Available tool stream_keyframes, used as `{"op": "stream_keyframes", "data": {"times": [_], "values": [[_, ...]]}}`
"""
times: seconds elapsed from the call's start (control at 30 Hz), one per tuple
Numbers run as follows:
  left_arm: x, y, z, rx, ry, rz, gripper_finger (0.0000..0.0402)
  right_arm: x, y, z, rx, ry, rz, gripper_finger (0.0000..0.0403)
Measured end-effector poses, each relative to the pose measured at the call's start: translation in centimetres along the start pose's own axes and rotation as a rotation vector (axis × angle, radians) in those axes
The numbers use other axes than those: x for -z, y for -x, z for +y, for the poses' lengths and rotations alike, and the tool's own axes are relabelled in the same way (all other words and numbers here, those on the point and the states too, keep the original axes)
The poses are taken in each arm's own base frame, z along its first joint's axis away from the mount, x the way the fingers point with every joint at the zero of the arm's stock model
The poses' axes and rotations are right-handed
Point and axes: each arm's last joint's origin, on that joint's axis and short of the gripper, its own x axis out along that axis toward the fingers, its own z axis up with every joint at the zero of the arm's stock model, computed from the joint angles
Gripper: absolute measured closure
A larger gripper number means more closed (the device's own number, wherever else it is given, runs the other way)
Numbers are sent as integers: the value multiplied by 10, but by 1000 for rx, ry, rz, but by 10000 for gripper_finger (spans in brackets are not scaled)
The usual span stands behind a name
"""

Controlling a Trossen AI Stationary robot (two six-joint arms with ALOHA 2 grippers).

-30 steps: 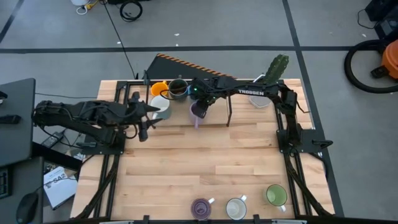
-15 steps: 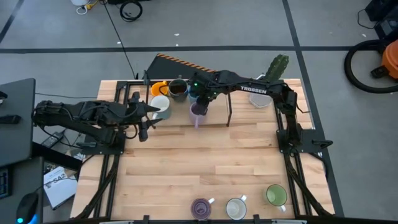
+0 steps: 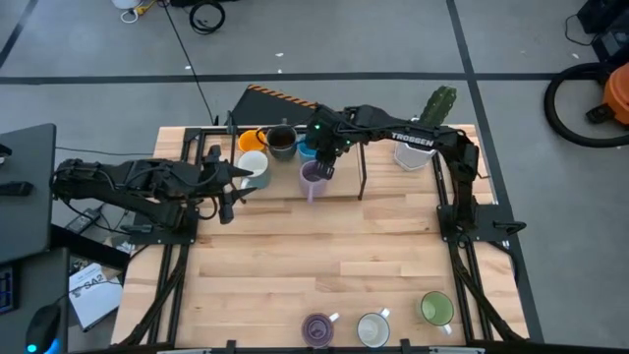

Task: Place coffee mugs
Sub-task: Put the purple mug on the shelf

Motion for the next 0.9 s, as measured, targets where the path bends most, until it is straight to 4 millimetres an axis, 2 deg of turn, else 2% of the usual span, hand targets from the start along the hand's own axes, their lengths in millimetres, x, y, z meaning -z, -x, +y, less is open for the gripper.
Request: {"op": "stream_keyframes", "data": {"times": [0.13,0.3,0.47,0.63,0.8,0.9], "values": [[0,0,0,0,-1,4,210,3,14,0,-12,-2,-2,288],[0,0,0,0,-1,3,210,21,11,6,-18,24,163,277],[0,0,0,0,3,3,210,36,-18,27,-6,92,220,237],[1,0,-1,42,23,8,210,51,-49,30,57,105,222,198],[1,0,-1,42,23,9,210,58,-71,29,57,97,159,189],[1,0,-1,41,23,8,210,59,-78,29,36,91,116,193]]}}
